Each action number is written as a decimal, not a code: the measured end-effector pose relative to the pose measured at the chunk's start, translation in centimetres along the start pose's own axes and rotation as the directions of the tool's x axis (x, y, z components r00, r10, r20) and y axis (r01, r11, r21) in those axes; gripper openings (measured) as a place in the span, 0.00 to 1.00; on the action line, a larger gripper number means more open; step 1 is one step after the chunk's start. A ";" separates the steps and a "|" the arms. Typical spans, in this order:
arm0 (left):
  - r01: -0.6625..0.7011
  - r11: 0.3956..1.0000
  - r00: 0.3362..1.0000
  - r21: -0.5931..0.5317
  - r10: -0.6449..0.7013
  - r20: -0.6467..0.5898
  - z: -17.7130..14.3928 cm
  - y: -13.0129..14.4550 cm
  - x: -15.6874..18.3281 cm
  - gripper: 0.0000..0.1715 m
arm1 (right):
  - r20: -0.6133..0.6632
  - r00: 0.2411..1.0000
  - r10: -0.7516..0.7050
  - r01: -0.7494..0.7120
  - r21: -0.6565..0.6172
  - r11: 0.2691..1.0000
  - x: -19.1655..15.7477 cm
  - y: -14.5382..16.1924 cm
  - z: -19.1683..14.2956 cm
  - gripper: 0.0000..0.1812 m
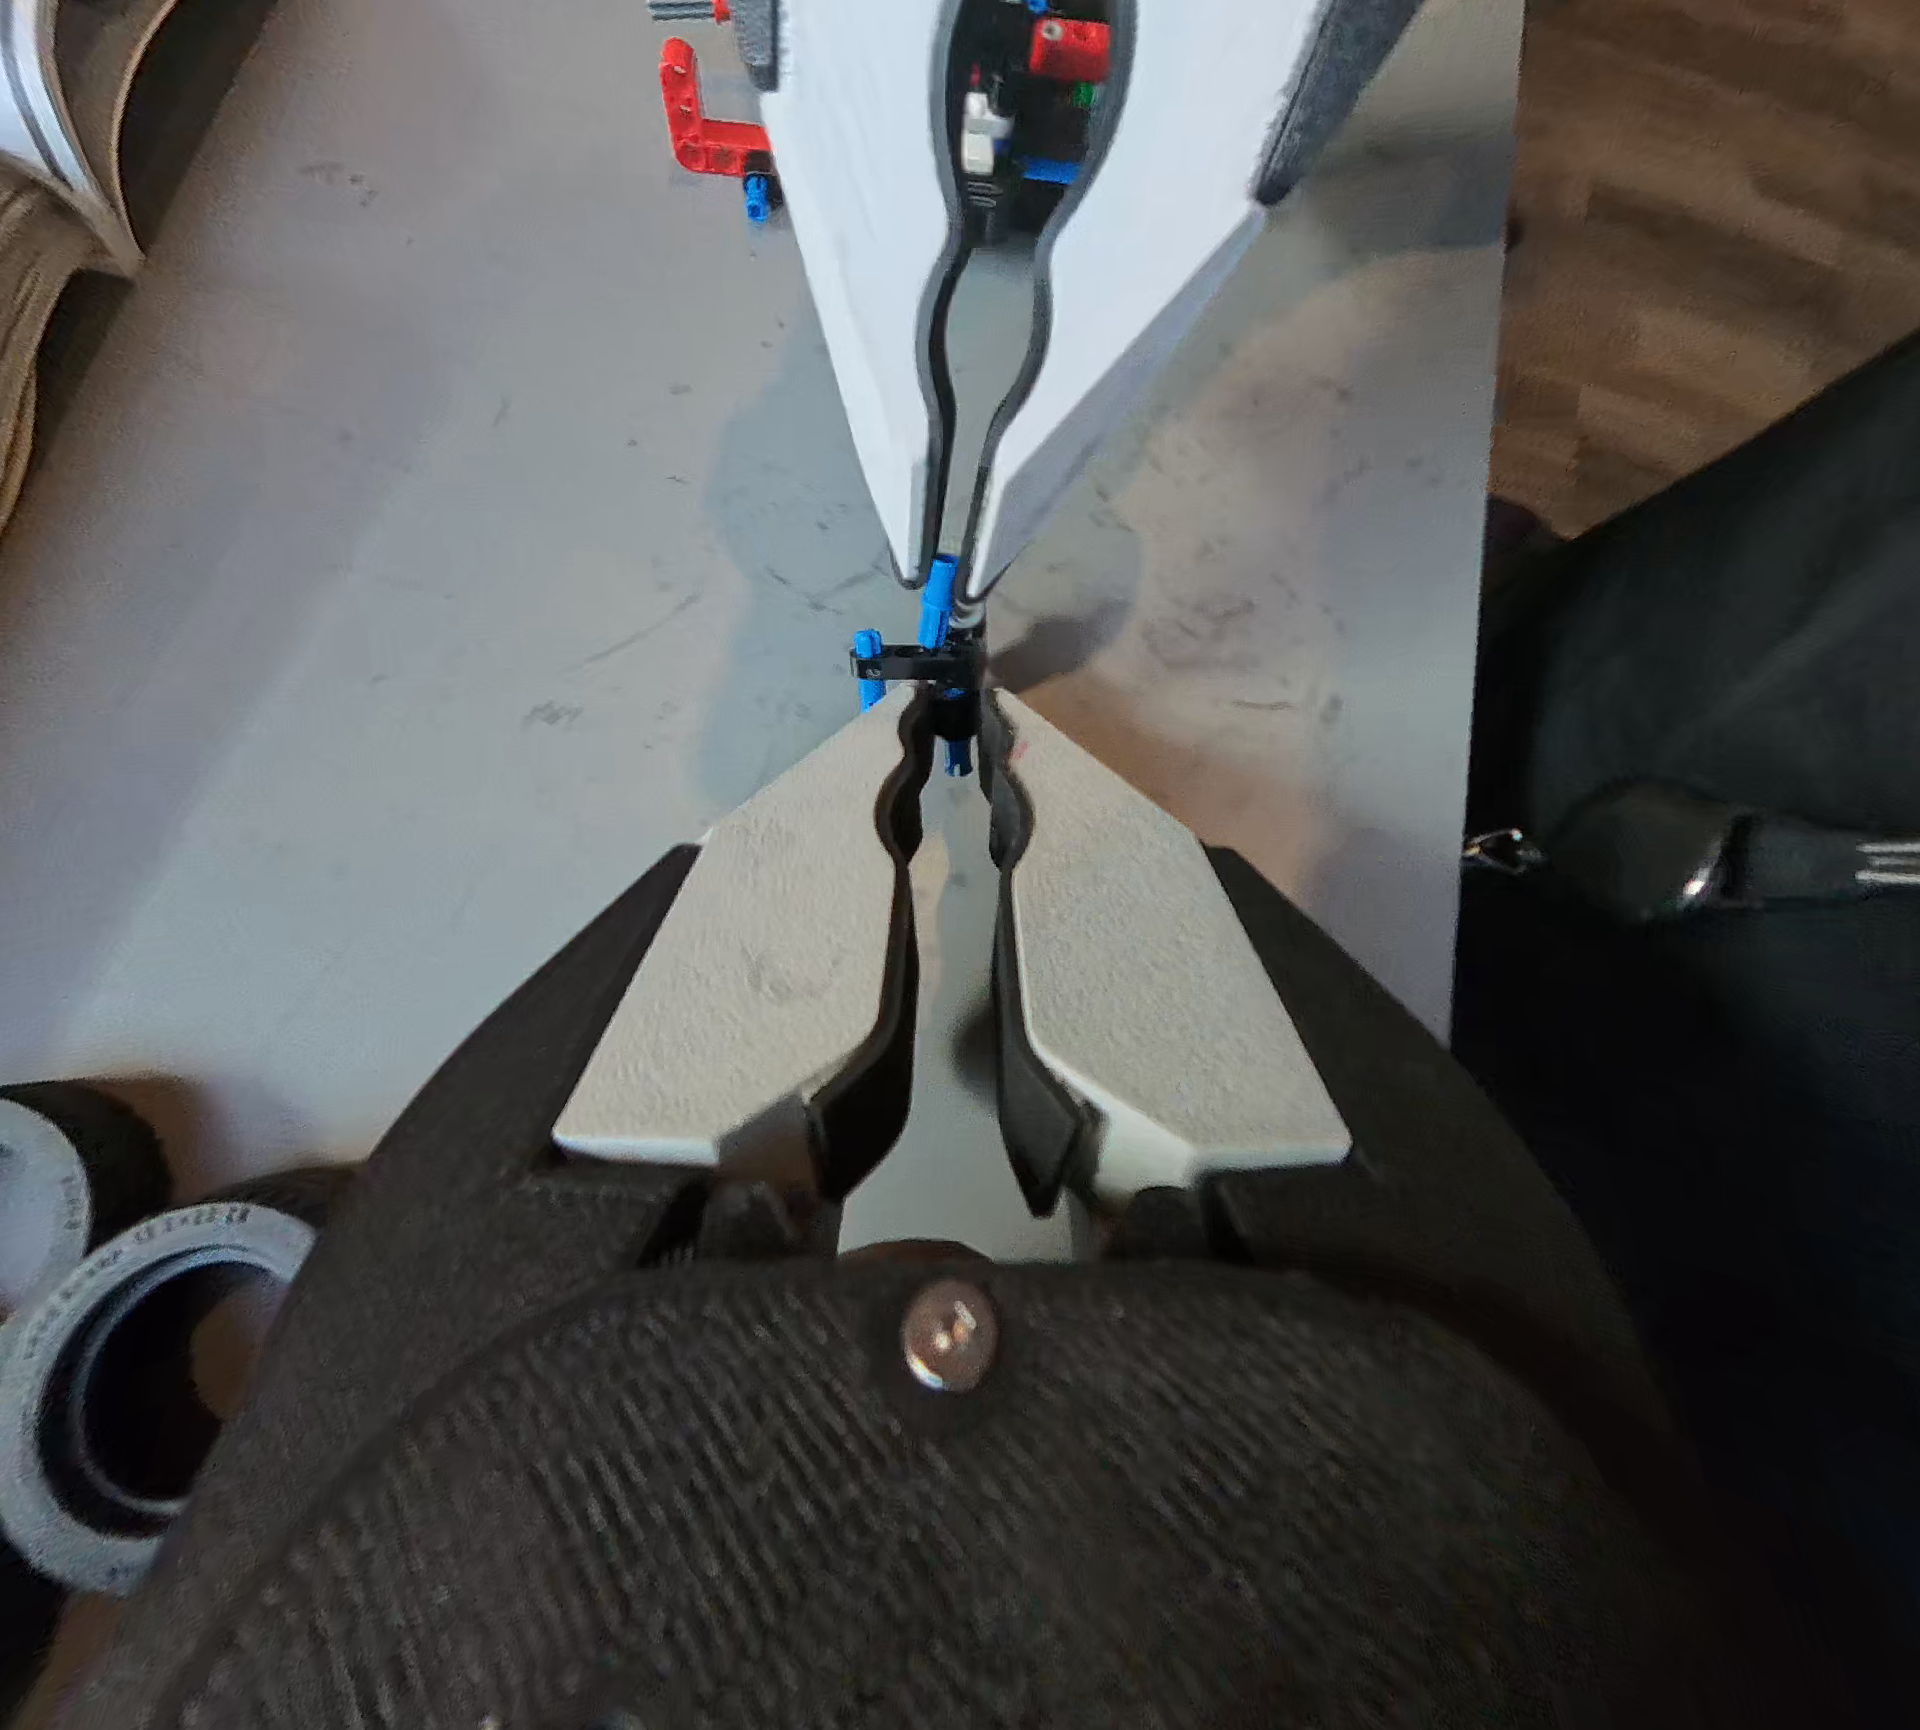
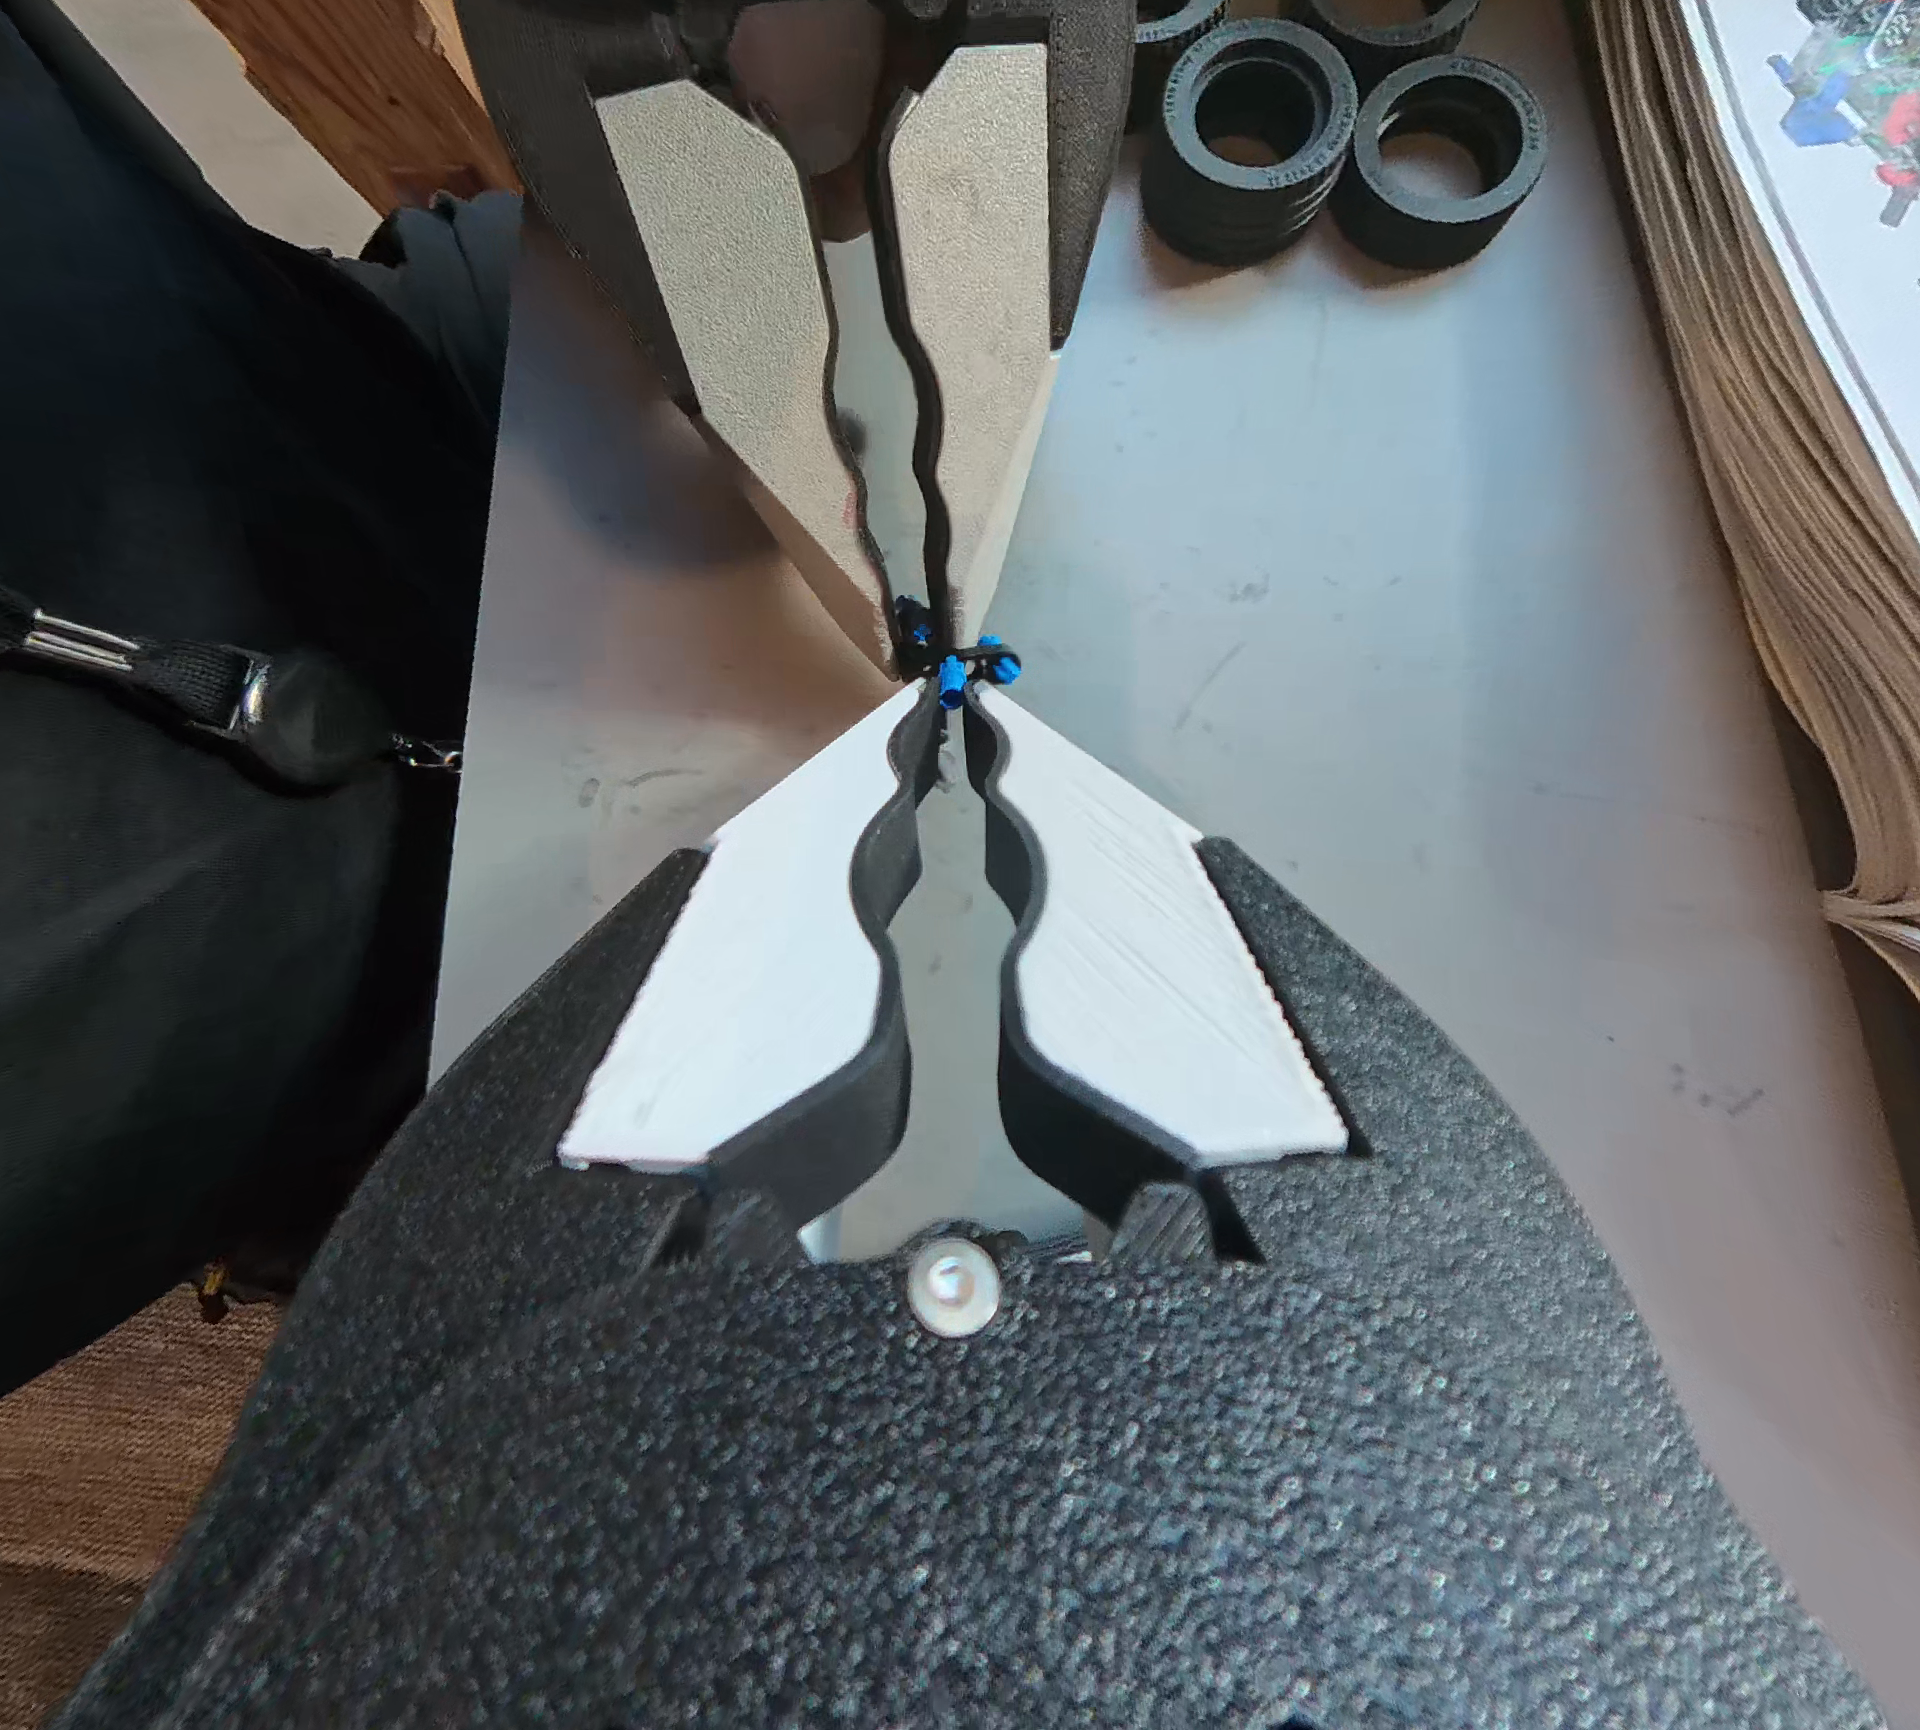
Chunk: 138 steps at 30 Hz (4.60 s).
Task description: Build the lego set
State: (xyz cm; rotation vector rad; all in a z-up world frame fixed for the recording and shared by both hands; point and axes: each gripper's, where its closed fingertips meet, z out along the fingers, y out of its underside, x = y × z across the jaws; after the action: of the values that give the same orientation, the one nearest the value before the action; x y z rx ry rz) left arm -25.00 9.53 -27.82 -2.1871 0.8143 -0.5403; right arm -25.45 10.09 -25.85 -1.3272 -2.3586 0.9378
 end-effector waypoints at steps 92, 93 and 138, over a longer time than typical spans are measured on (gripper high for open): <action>-0.123 0.991 0.990 -0.062 0.118 -0.073 0.1 1.3 0.3 0.03 | 0.283 0.958 -0.055 0.117 -0.208 0.971 -1.2 0.1 1.4 0.01; -0.119 0.991 0.991 -0.062 0.115 -0.076 0.1 1.3 0.3 0.03 | 0.275 0.959 -0.066 0.124 -0.199 0.972 -1.2 0.1 1.4 0.01; -0.108 0.992 0.993 -0.059 0.104 -0.056 0.1 1.3 0.0 0.03 | -0.120 0.992 -0.049 0.051 0.013 0.999 1.2 -4.7 -2.8 0.00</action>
State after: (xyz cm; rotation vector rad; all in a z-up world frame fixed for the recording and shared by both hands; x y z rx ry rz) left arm -25.43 8.85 -28.82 -2.1791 0.9816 -0.5281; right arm -27.74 10.47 -20.77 -1.2757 -2.2787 0.8369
